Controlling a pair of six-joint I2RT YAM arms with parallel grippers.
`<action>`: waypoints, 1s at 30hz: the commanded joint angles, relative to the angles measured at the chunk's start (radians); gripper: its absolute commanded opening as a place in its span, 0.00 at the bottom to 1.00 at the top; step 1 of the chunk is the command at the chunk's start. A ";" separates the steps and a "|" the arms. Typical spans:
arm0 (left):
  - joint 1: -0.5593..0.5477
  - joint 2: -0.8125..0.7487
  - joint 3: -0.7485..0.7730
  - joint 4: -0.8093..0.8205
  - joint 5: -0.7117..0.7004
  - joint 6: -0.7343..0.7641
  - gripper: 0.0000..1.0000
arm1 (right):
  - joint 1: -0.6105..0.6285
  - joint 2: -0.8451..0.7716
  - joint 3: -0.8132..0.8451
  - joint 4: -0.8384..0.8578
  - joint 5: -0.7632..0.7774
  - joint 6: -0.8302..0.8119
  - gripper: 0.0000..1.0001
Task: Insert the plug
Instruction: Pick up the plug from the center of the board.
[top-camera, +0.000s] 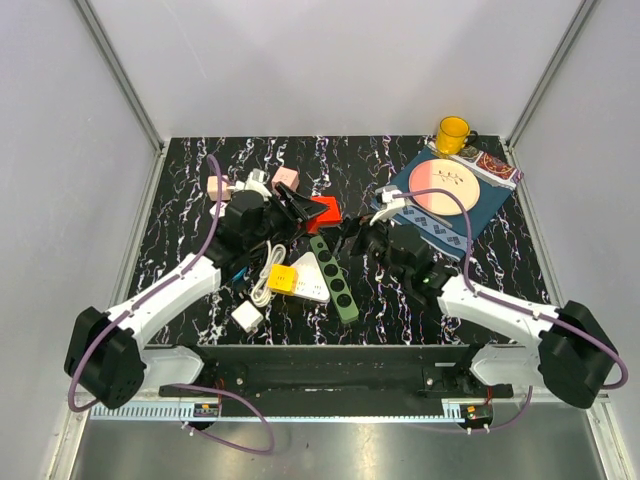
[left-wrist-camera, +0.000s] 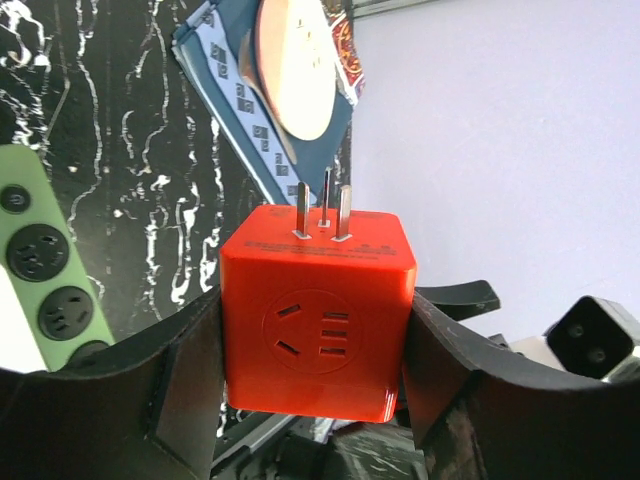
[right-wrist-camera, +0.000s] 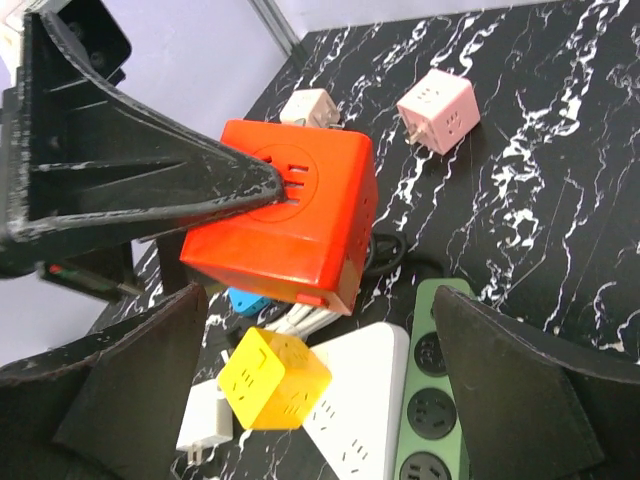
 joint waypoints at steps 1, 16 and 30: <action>-0.036 -0.066 -0.014 0.133 -0.111 -0.129 0.00 | 0.053 0.045 0.029 0.174 0.128 -0.118 1.00; -0.093 -0.100 -0.026 0.133 -0.188 -0.166 0.00 | 0.156 0.151 0.061 0.400 0.343 -0.290 1.00; -0.093 -0.150 -0.041 0.123 -0.171 -0.106 0.16 | 0.158 0.152 0.063 0.405 0.332 -0.314 0.46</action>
